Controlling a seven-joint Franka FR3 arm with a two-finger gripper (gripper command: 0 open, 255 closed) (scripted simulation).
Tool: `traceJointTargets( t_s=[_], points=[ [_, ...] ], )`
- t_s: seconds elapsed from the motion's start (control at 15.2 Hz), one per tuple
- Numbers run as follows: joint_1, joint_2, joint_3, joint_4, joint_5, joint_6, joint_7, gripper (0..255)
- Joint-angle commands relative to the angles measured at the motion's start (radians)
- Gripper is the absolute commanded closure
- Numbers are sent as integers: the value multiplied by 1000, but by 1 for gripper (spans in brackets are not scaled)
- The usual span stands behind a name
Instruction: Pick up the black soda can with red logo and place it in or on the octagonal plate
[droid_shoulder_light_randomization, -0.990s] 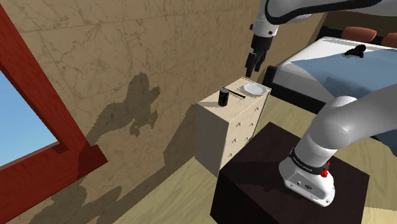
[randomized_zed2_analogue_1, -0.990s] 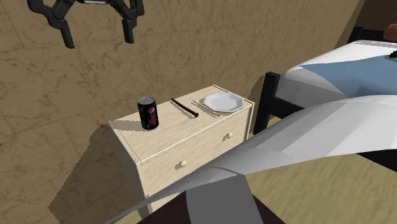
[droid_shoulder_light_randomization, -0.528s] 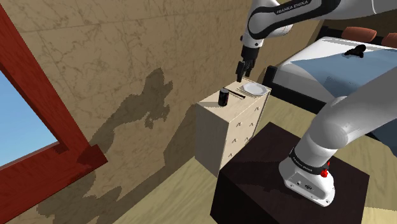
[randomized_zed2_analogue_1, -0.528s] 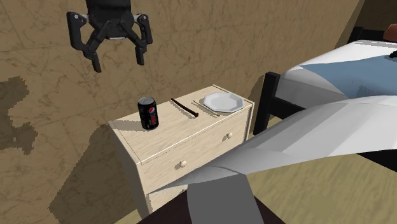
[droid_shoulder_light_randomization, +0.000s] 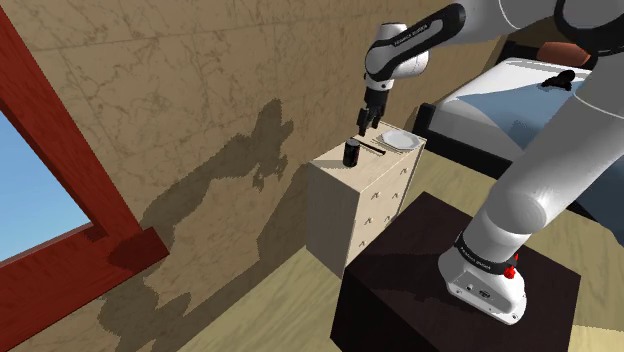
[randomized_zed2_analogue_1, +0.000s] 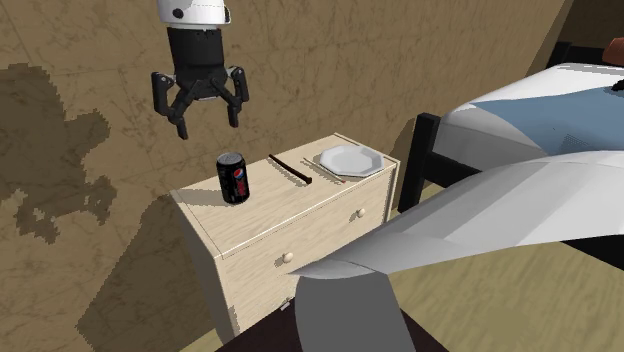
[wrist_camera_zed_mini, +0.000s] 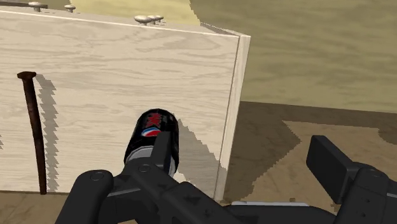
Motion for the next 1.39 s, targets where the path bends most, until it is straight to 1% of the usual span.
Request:
traceJointTargets(
  t_s=[0.0,0.26,0.59,0.66,1.12,1.32],
  points=[
    [-6,79,-12,44,19,32,-30,0],
    [-21,239,-21,144,66,84,-81,0],
    [-56,437,-16,298,124,119,-137,0],
    [-59,450,-14,309,127,121,-139,0],
    [-65,518,0,294,153,202,-156,0],
    [-65,518,0,294,153,202,-156,0]
  ],
)
